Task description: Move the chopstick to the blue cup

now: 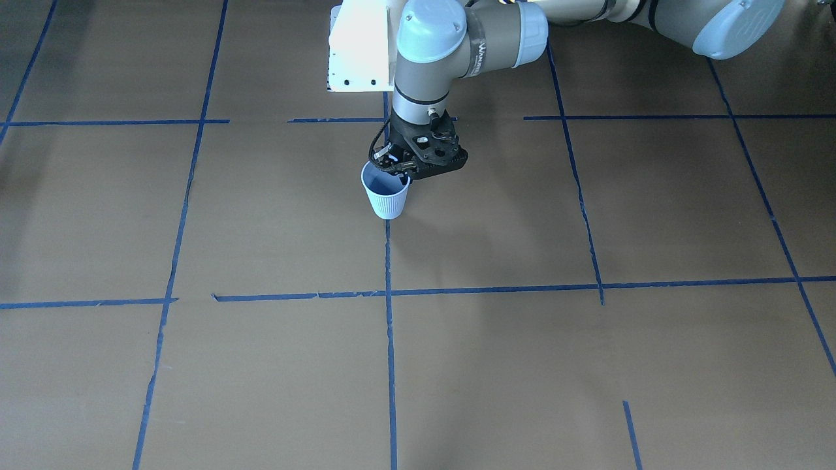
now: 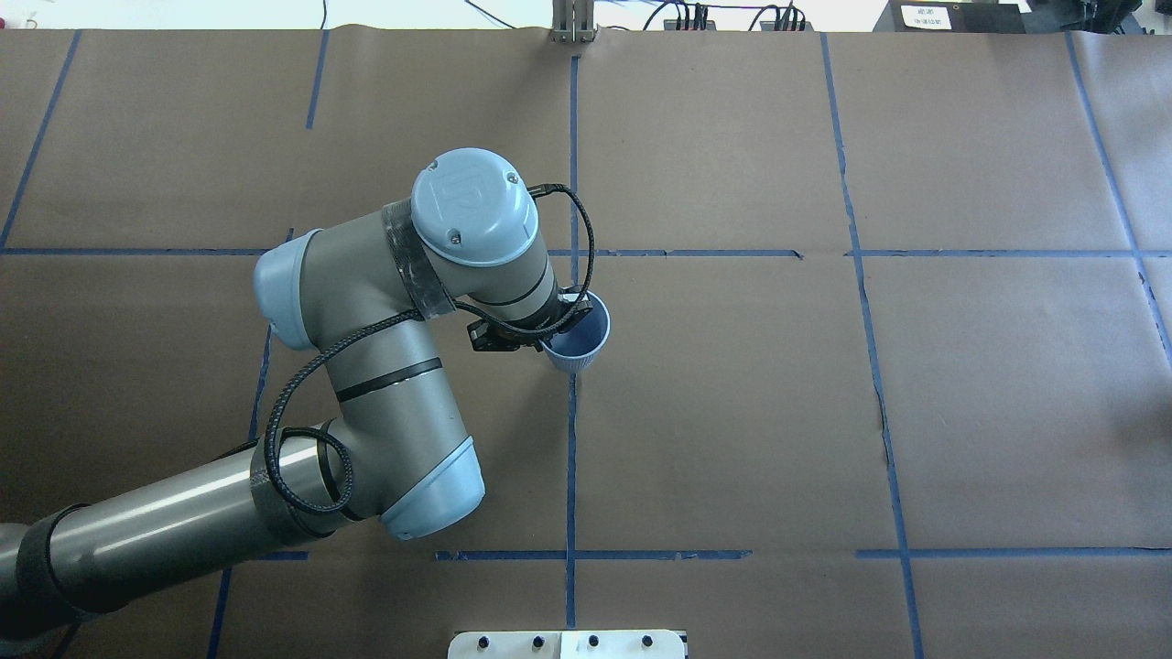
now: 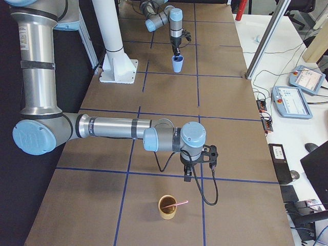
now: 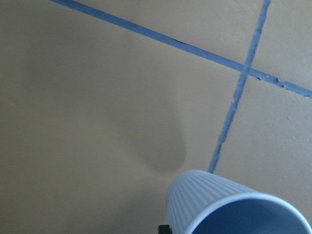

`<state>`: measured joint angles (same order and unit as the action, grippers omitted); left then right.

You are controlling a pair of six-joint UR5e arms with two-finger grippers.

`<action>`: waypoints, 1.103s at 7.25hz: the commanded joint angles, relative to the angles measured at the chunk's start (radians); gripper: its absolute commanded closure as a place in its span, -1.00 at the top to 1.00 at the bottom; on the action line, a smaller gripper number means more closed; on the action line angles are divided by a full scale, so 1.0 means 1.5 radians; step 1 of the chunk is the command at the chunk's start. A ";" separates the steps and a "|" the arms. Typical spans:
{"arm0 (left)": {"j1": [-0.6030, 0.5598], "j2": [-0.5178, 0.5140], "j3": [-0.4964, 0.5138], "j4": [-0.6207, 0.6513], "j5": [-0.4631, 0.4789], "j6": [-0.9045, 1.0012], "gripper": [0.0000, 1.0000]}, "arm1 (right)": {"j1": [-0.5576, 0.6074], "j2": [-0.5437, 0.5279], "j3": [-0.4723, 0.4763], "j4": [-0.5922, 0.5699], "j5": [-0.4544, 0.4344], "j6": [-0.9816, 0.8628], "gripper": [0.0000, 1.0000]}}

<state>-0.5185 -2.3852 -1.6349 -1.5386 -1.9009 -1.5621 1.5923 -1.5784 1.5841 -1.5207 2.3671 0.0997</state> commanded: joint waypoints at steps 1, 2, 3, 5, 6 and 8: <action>0.003 -0.002 0.018 -0.010 0.002 0.000 -1.00 | 0.000 0.000 0.000 0.000 0.000 0.000 1.00; 0.005 -0.001 0.019 -0.012 0.001 0.001 -0.96 | 0.000 0.000 0.000 -0.001 0.000 0.001 1.00; 0.007 0.000 0.023 -0.024 0.001 0.000 -0.94 | -0.001 0.000 -0.001 -0.001 0.000 0.000 1.00; 0.011 0.002 0.028 -0.037 0.001 0.003 0.00 | 0.000 0.000 -0.003 -0.001 0.000 0.001 1.00; 0.011 0.007 0.027 -0.037 0.001 0.005 0.50 | 0.000 0.000 -0.002 -0.001 0.000 0.000 1.00; 0.010 0.014 0.022 -0.036 0.002 -0.001 1.00 | 0.000 0.001 0.000 -0.001 0.001 0.003 1.00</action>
<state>-0.5020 -2.3685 -1.5976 -1.5927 -1.8981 -1.5599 1.5922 -1.5782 1.5821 -1.5217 2.3672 0.1007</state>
